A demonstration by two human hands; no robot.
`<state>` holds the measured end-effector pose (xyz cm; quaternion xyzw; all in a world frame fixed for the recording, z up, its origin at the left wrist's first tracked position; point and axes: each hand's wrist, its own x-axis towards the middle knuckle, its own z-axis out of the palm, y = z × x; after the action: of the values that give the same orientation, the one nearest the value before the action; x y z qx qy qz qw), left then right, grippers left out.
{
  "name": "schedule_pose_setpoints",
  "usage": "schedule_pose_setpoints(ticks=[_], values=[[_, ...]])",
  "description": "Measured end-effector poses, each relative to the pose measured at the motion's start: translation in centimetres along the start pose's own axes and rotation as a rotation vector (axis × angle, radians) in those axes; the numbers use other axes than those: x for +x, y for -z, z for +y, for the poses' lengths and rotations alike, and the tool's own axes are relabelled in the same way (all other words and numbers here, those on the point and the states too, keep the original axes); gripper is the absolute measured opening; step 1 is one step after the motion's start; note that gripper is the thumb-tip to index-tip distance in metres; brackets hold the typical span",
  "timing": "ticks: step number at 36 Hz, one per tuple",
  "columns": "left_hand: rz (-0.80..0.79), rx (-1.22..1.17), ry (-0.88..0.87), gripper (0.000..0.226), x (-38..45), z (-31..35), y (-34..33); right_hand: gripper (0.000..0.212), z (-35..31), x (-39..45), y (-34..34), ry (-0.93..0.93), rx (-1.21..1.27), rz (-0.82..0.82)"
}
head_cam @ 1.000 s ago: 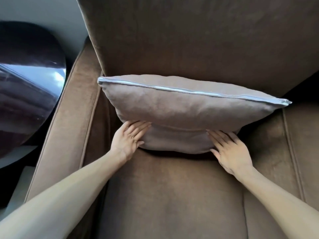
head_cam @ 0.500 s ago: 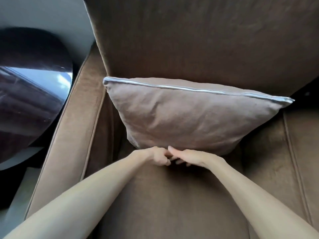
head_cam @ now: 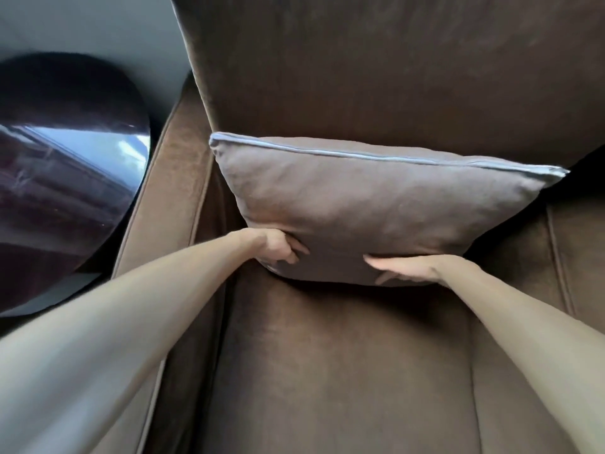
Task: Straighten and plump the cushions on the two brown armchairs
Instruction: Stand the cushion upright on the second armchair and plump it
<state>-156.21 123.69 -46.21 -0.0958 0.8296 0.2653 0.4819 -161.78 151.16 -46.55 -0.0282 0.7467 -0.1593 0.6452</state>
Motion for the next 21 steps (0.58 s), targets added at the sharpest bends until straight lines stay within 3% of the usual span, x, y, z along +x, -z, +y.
schedule_pose_setpoints(ticks=[3, 6, 9, 15, 21], values=[[-0.115, -0.083, 0.04, 0.04, -1.8, -0.1, -0.4, 0.107, 0.3, -2.4, -0.5, -0.086, -0.055, -0.065], [-0.259, -0.078, 0.021, 0.035, -3.6, 1.6, -0.5, 0.11, -1.7, -5.3, -1.4, -0.038, -0.059, -0.138], [-0.294, -0.083, -0.018, 0.036, -4.1, 3.8, -0.2, 0.106, -5.4, -7.3, -1.3, 0.061, -0.005, -0.089], [0.033, -0.082, -0.037, 0.04, -4.4, 6.6, 3.3, 0.086, -9.8, -10.3, 0.8, 0.096, 0.062, 0.169], [0.227, -0.146, -0.052, 0.04, -7.0, 4.1, 6.5, 0.11, -5.1, -10.3, 4.2, 0.141, 0.15, 0.294]])
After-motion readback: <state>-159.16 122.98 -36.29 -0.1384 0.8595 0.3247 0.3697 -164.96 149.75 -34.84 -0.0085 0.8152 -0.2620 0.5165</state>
